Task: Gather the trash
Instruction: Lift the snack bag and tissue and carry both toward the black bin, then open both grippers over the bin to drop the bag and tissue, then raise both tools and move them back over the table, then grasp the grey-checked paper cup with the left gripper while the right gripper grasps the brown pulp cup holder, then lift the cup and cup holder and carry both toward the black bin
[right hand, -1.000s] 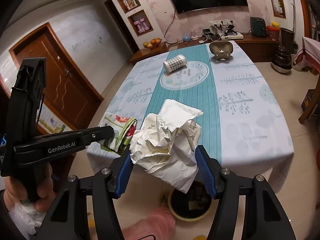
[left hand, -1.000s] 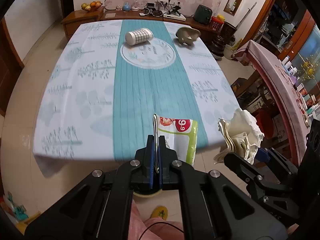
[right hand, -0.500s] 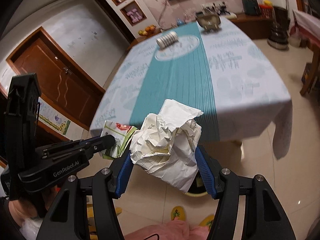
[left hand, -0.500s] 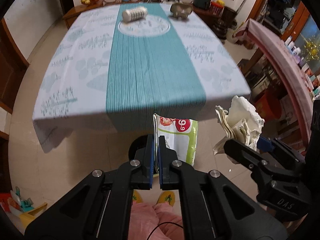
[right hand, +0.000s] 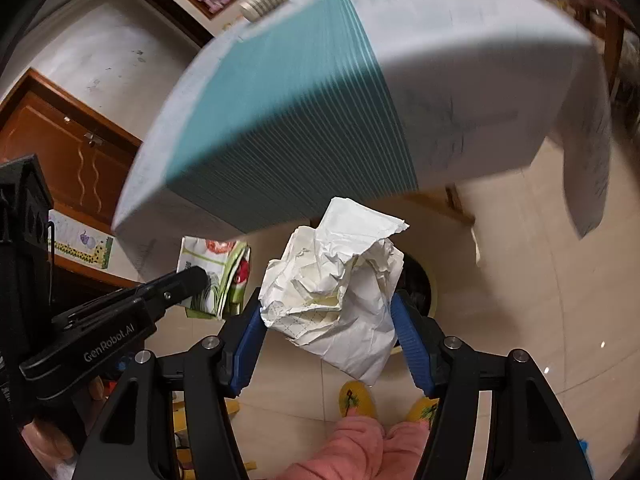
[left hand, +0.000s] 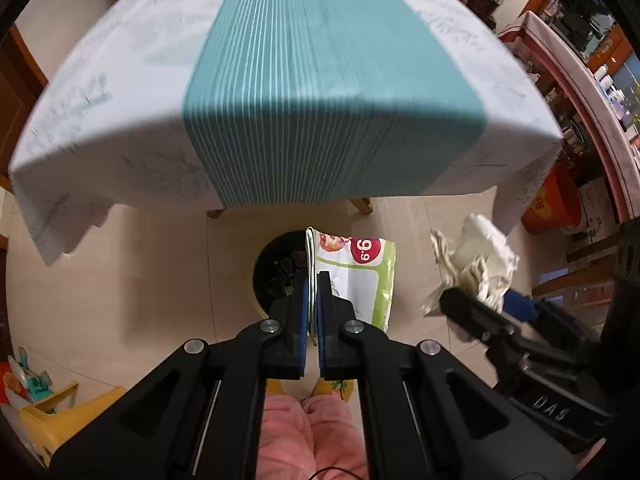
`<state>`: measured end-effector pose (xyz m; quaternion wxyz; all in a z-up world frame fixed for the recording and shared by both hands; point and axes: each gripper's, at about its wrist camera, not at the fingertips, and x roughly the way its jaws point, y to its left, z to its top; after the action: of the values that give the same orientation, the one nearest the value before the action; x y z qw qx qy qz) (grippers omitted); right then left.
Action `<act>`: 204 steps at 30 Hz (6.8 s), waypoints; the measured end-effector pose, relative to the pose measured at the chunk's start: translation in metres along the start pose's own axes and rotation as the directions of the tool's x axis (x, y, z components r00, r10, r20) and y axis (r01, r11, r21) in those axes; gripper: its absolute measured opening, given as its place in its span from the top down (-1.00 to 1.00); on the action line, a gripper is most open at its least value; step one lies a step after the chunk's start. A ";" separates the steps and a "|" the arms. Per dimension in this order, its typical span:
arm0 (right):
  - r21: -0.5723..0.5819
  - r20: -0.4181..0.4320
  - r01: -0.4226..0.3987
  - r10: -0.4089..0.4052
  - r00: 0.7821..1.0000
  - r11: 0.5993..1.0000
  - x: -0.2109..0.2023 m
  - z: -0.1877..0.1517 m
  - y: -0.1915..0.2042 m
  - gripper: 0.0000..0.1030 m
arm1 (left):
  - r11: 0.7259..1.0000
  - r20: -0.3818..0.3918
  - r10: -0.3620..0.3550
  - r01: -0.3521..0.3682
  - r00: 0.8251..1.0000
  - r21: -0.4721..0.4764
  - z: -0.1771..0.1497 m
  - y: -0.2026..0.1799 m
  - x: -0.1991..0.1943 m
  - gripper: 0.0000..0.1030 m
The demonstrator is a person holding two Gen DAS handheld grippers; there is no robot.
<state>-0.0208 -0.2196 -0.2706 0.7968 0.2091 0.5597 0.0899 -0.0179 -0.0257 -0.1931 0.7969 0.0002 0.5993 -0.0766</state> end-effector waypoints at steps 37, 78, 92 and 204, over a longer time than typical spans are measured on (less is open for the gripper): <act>0.070 -0.067 0.109 -0.104 0.992 0.992 0.165 -0.020 -0.044 -0.56 | 0.993 0.030 0.103 -0.101 0.994 -0.061 -0.021 0.063 0.150 -0.48; -0.153 0.351 0.045 0.012 0.936 0.987 -0.256 0.096 0.108 -0.58 | 0.993 0.421 0.037 -0.080 0.906 0.085 0.086 -0.042 -0.282 -0.73; -0.165 0.422 0.091 -0.013 0.907 0.982 -0.301 0.194 0.111 -0.68 | 0.977 0.411 0.018 -0.102 0.911 0.185 0.187 -0.068 -0.318 -0.73; 0.001 0.118 -0.015 0.015 0.993 1.000 -0.145 0.144 0.055 0.77 | 0.995 0.101 -0.093 0.090 0.991 0.039 0.126 -0.022 -0.155 0.36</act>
<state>0.0665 -0.2587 -0.0818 0.8276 0.2189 0.5102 0.0829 0.0582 -0.0406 -0.0072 0.8220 -0.0175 0.5556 -0.1233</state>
